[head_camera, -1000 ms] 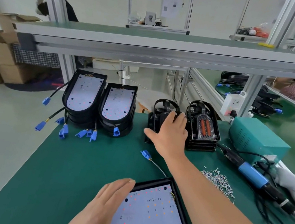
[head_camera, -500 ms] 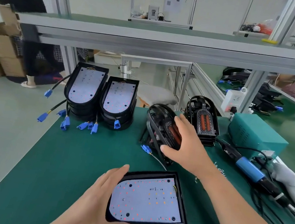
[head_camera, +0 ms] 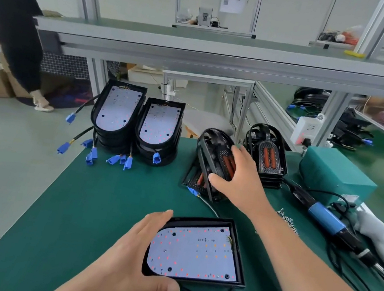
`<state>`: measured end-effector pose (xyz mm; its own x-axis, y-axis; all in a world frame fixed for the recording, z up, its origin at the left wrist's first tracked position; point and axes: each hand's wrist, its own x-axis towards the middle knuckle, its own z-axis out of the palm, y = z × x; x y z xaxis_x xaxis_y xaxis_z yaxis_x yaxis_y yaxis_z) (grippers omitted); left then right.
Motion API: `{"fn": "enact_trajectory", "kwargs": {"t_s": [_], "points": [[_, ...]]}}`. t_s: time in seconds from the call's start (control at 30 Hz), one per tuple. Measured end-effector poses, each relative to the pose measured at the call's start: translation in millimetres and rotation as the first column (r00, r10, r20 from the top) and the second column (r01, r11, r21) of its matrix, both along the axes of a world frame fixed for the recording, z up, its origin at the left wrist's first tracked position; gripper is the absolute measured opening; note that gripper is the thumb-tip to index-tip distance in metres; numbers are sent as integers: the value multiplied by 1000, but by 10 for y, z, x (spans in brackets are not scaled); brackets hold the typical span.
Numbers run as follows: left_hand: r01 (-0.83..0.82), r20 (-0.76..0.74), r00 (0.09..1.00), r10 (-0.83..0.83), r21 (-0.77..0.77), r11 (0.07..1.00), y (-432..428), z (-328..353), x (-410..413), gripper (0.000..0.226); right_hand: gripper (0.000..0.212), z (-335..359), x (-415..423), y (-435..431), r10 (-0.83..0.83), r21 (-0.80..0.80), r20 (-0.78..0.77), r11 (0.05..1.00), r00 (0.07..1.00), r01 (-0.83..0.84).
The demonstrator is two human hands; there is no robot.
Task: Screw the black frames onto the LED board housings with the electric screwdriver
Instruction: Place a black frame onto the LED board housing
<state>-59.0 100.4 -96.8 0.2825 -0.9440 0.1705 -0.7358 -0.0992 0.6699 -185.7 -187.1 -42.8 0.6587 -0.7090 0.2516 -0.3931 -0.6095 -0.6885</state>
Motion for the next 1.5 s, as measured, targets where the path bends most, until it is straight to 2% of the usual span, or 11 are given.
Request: {"fn": "enact_trajectory", "kwargs": {"t_s": [0.07, 0.2, 0.27, 0.5, 0.6, 0.77, 0.87, 1.13, 1.37, 1.5], "points": [[9, -1, 1000, -9, 3, 1000, 9, -6, 7, 123, 98, 77, 108, -18, 3, -60, -89, 998, 996, -8], [22, -12, 1000, -22, 5, 1000, 13, -7, 9, 122, 81, 273, 177, -82, 6, -284, -296, 954, 955, -94], [22, -14, 1000, -22, 8, 1000, 14, -8, 16, 121, 86, 353, 177, -106, 11, -323, -355, 937, 935, -133], [44, -2, 999, -44, 6, 999, 28, 38, -5, 117, 88, 283, 146, -65, 67, -221, -238, 968, 969, -121], [55, -13, 998, -55, 8, 998, 40, 85, -26, 113, 79, 237, 169, -87, 75, -220, -167, 969, 983, -111], [62, -38, 997, -61, 21, 998, 45, 135, -42, 114, 96, 143, 122, -58, 115, -133, -71, 983, 991, -124], [58, -43, 997, -57, 23, 998, 40, 151, -50, 115, 106, 68, 32, -65, 150, -86, -105, 983, 983, -159], [11, -97, 995, -7, 41, 999, 29, 136, -44, 132, 97, 88, -606, 220, 397, -13, -118, 916, 910, -401], [-5, -194, 981, 4, -2, 1000, 14, 115, -58, 145, 83, 142, -1040, 534, 543, -96, -217, 815, 811, -571], [2, -149, 989, -4, -15, 1000, 36, 137, -70, 134, 78, 156, -1037, 672, 571, -164, -321, 752, 756, -638]]}}
